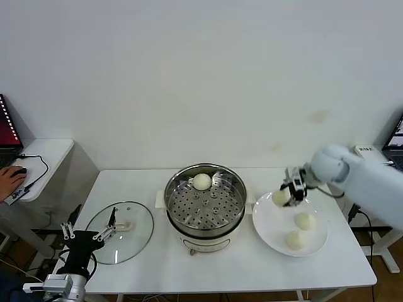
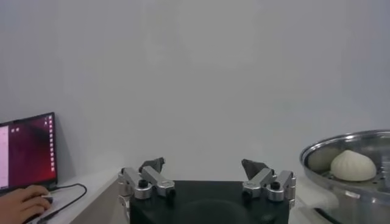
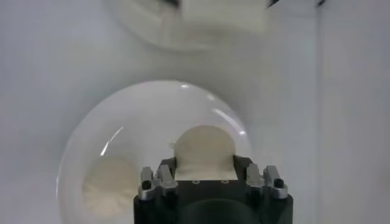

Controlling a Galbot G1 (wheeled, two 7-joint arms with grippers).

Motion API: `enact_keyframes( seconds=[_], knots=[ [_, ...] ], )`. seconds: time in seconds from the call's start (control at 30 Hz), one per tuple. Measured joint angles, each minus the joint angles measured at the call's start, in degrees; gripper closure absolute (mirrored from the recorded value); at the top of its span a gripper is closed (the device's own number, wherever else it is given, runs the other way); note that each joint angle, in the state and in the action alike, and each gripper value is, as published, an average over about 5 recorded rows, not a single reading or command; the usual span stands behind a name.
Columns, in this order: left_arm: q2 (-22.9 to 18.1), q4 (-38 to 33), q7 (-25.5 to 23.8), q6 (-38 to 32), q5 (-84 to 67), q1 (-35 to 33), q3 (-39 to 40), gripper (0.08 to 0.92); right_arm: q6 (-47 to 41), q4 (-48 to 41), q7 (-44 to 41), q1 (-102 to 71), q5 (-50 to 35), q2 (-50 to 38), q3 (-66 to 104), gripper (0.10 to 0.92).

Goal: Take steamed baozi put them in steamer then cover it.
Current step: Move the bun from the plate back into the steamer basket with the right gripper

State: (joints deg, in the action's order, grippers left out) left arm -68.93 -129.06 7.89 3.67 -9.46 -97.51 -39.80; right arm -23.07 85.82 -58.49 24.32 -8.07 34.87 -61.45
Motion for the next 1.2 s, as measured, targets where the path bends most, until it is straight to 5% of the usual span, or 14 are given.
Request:
enact_keyframes(
  seconds=[0.53,1.2],
  knots=[
    [-0.4,0.0,0.0,0.1,-0.2,1.0,-0.2,0.177,-9.1,3.1,6.2,11.9,-17.7,15.1,-7.0,0.429],
    [-1.4,-0.8,0.0,-0.2,0.0,0.5,-1.8,0.177,-15.2,-6.3,14.8,0.6,-19.6,34.0,-7.0,0.424]
  ],
)
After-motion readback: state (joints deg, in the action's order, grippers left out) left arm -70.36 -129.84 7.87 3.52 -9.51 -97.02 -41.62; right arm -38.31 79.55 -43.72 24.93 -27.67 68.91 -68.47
